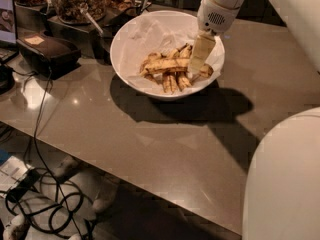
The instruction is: Pick banana from white bowl
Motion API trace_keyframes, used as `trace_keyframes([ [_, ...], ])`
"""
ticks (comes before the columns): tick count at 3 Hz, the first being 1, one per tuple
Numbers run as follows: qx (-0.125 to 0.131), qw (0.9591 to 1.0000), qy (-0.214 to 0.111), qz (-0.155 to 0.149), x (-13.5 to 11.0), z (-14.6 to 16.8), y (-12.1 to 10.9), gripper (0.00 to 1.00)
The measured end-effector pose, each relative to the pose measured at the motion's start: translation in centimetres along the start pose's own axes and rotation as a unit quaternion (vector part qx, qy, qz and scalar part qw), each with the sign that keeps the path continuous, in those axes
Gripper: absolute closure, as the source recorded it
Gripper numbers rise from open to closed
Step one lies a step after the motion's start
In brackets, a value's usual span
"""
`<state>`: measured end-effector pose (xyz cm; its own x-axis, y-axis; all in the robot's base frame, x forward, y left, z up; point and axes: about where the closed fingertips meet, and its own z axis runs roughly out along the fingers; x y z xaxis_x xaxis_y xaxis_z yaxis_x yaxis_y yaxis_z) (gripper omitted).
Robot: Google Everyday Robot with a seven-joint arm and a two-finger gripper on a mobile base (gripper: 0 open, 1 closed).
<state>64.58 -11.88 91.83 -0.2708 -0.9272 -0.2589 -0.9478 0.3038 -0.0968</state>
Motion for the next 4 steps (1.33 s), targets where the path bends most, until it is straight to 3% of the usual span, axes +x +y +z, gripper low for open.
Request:
trace_keyframes([
  [4, -0.034, 0.9993, 0.01, 0.013, 0.4, 3.2, -0.6, 0.29],
])
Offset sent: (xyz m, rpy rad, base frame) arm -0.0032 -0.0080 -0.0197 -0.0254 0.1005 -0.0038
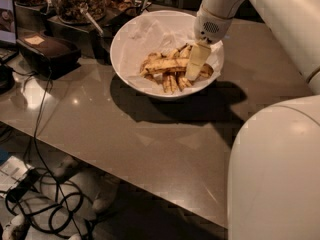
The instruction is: Pick banana from white bowl
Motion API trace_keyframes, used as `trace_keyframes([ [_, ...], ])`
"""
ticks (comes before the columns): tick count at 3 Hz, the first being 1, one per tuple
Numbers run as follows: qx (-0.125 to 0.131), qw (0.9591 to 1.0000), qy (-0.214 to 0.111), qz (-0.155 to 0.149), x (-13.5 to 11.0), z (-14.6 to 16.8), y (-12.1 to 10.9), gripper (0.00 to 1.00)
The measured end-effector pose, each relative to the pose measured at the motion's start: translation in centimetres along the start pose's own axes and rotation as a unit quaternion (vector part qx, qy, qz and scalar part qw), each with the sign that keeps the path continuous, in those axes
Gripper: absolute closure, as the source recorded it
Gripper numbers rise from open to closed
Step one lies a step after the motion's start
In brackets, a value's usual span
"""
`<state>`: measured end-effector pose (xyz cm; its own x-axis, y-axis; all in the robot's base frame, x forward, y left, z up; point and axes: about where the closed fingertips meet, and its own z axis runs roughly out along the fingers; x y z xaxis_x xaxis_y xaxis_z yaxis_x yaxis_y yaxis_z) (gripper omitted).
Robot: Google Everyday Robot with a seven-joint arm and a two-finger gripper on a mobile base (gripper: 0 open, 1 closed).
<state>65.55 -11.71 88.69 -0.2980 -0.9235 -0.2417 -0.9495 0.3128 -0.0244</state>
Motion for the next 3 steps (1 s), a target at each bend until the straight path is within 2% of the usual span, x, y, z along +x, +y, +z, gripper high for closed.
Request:
trace_keyframes([
  [1, 0.0, 1.0, 0.0, 0.0, 0.0, 0.01, 0.0, 0.48],
  [3, 0.0, 1.0, 0.006, -0.004, 0.31, 0.3, 0.42, 0.95],
])
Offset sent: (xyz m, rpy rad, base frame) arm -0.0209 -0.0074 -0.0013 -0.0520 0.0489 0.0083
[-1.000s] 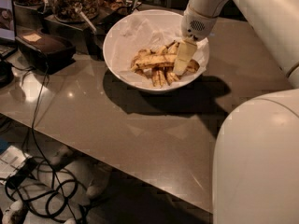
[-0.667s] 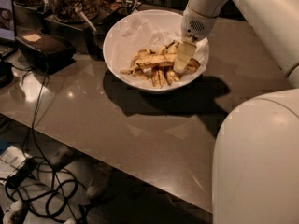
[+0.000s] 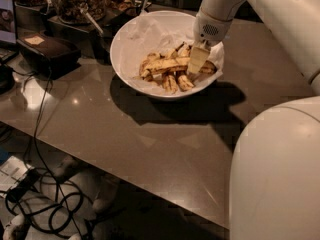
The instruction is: Pick banana from white bowl
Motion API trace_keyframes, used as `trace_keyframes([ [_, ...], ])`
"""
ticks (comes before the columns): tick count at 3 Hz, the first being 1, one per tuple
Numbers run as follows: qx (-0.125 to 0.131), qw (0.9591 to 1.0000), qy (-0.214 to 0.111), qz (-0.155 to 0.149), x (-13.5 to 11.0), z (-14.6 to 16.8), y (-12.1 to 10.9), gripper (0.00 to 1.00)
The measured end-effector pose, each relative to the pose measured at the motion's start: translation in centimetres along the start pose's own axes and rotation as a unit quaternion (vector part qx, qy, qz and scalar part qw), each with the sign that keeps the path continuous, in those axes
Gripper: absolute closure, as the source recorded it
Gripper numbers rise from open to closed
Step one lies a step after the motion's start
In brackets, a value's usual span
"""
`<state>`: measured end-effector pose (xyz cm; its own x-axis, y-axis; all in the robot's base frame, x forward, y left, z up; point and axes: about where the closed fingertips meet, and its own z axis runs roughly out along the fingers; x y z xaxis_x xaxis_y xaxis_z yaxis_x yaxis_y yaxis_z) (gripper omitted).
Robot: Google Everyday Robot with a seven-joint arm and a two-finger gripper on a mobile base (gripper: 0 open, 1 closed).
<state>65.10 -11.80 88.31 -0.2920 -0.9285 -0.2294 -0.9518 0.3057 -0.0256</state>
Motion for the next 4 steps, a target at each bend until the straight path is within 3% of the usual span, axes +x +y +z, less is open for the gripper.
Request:
trace_keyframes([
  [1, 0.0, 1.0, 0.0, 0.0, 0.0, 0.0, 0.0, 1.0],
  [3, 0.043, 0.9976, -0.044, -0.031, -2.1, -4.3, 2.4, 1.0],
  [4, 0.044, 0.9975, -0.045, -0.031, -2.2, -4.5, 2.5, 1.0],
])
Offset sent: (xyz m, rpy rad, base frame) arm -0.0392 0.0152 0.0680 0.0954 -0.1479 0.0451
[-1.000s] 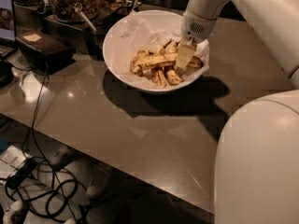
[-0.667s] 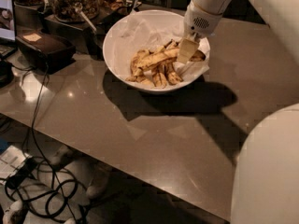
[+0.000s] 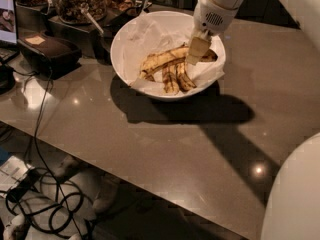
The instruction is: Pick banana from white bowl
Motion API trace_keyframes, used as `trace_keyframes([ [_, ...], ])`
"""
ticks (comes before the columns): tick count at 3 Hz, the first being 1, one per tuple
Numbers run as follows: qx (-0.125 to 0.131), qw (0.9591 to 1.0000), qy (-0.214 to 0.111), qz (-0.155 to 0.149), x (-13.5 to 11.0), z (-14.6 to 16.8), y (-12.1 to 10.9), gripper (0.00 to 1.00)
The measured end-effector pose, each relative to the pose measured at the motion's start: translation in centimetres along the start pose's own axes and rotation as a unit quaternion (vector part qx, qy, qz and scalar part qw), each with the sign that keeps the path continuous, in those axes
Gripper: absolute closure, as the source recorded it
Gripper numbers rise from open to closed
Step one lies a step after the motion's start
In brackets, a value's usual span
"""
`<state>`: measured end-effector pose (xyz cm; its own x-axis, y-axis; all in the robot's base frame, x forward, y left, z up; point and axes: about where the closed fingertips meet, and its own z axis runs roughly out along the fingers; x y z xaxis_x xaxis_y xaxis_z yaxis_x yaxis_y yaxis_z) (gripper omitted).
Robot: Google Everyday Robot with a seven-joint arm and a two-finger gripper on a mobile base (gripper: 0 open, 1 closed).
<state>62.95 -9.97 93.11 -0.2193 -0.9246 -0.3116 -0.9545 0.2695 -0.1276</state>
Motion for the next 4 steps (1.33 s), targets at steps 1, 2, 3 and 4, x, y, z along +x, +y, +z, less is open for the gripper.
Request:
trace_keyframes([
  [1, -0.003, 0.9999, -0.013, 0.01, 0.1, -0.6, 0.2, 1.0],
  [2, 0.003, 0.9989, -0.043, 0.018, -0.6, -3.9, 4.0, 1.0],
  [3, 0.004, 0.9989, -0.043, 0.018, -0.6, -4.0, 4.0, 1.0],
  [4, 0.004, 0.999, -0.042, 0.012, -1.4, -4.9, 5.8, 1.0],
])
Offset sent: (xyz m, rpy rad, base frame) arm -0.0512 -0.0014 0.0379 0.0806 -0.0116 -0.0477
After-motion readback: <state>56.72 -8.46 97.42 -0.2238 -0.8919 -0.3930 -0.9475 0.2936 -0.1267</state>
